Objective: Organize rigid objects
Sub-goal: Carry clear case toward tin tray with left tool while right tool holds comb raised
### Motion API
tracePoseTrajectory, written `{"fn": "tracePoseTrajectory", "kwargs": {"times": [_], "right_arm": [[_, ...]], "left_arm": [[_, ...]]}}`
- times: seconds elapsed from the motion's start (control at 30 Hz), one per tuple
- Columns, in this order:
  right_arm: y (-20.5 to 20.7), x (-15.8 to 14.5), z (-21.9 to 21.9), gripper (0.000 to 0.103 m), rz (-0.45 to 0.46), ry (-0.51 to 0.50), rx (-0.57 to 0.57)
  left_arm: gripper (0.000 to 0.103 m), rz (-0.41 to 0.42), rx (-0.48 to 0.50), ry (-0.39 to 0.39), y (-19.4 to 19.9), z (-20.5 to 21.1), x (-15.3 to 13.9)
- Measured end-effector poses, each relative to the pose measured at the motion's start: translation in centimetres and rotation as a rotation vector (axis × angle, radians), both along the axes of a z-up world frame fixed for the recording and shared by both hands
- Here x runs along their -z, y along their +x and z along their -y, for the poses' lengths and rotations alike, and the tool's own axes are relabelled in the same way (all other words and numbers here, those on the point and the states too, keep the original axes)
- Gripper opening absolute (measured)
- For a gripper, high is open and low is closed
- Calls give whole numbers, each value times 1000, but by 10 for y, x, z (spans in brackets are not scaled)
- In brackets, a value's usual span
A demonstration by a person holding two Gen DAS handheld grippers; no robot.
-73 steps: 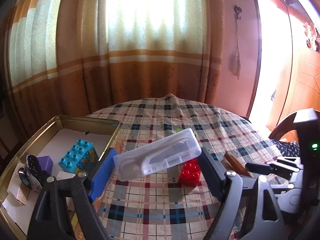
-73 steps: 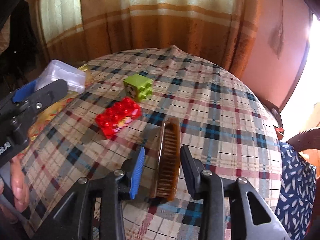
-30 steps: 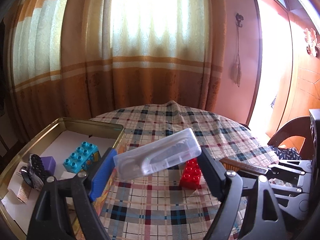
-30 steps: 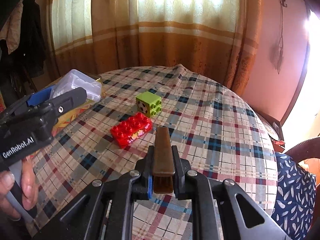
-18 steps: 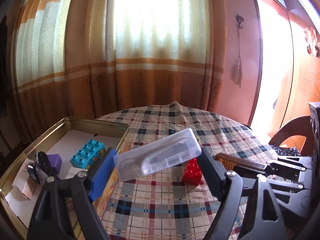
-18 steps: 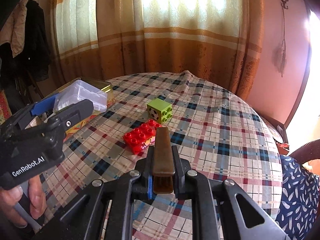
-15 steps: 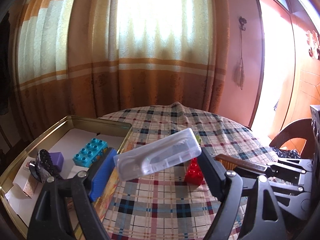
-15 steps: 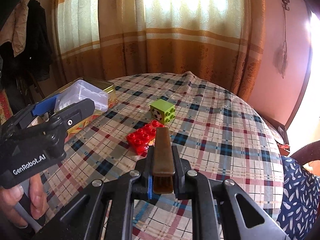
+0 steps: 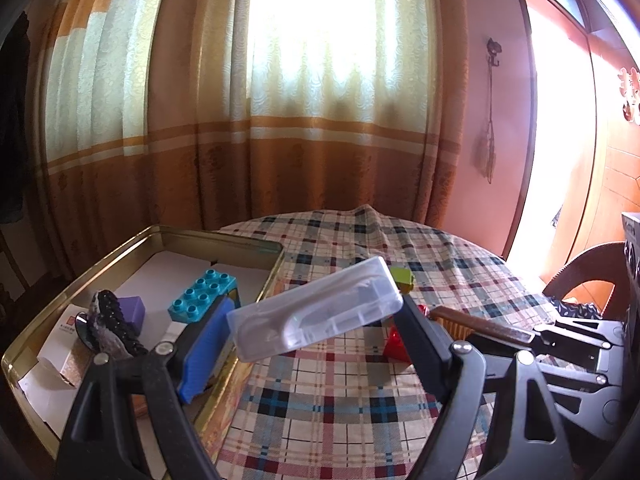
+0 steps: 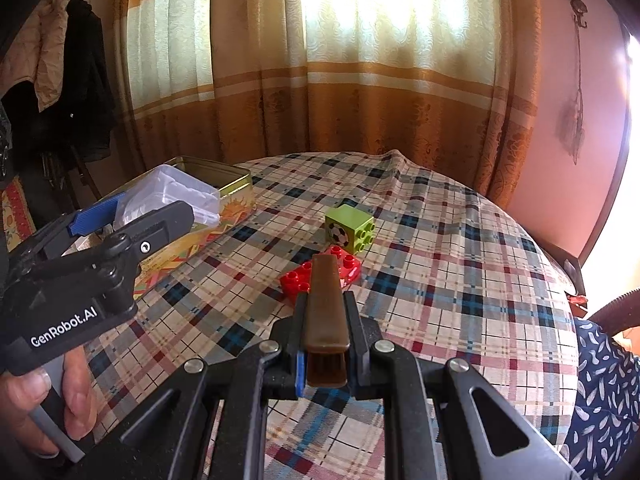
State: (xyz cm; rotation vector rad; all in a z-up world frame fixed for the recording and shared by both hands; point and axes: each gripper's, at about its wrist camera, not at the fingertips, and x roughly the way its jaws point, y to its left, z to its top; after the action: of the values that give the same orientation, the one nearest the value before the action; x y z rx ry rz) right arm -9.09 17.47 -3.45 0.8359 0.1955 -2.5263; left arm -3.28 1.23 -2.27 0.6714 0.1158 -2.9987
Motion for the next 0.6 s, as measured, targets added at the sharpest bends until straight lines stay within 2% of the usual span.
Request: {"fn": "tracePoseTrajectory", "kwargs": {"times": [0.6], "right_arm": [[7, -3, 5, 16, -23, -17, -9]], "left_arm": [[83, -30, -5, -8, 13, 4, -1]]}}
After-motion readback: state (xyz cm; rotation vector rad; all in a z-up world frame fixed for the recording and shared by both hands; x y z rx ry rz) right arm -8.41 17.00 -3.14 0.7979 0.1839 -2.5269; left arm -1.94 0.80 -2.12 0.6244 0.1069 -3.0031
